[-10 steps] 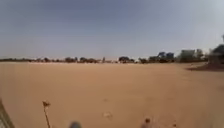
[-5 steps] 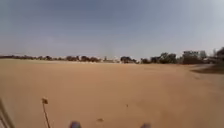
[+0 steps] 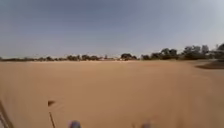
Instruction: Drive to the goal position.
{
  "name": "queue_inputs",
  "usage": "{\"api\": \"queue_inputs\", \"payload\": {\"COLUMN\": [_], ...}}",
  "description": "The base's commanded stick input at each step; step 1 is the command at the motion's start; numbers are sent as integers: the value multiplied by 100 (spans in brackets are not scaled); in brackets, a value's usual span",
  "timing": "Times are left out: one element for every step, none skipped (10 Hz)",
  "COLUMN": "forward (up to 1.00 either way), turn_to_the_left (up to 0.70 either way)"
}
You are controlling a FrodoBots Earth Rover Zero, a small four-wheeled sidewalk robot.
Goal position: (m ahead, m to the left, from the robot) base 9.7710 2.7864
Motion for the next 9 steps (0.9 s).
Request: {"api": "queue_inputs", "payload": {"forward": [100, 100, 100, 100, 100, 100, 100, 100, 100], "turn_to_the_left": [0, 0, 0, 0, 0, 0, 0, 0, 0]}}
